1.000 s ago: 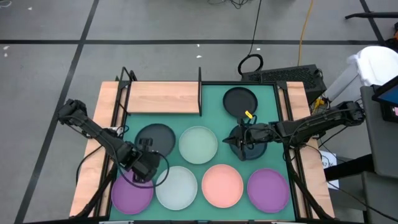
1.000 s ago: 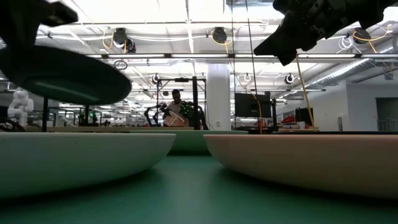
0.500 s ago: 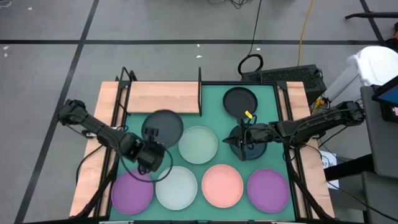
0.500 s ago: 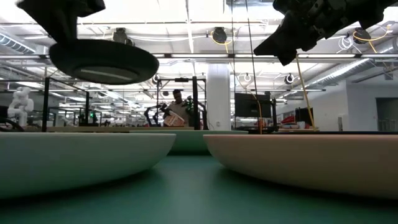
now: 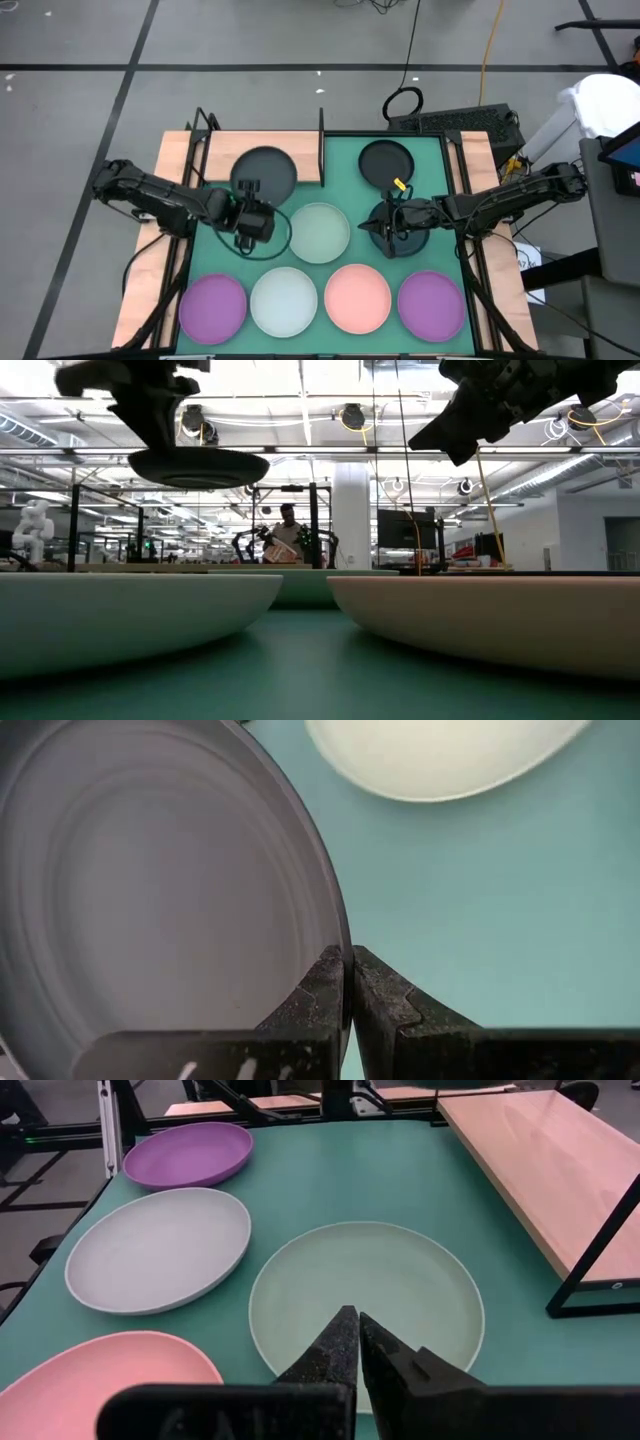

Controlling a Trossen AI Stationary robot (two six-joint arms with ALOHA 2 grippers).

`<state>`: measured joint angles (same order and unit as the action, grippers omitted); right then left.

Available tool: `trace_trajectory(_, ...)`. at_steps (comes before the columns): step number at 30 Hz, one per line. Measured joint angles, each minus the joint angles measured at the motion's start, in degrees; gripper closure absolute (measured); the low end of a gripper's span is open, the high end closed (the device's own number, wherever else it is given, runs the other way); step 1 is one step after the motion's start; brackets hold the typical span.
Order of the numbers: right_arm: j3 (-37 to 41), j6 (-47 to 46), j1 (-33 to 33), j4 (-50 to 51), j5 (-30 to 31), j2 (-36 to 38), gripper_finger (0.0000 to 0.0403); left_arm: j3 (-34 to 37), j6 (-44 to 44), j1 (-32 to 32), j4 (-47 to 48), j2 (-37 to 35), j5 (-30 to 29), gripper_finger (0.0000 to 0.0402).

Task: Place and stack plates onto a shelf
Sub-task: Put the left black plate on the shelf

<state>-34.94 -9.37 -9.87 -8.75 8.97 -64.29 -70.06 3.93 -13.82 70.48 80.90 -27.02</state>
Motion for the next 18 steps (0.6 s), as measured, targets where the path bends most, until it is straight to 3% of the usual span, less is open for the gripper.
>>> trace_trajectory(18, 0.0, -0.3, 0.0, 0.0, 0.0, 0.0, 0.0403, 4.2, 0.3, 12.8, -0.6, 0.0, -2.1, 0.0383)
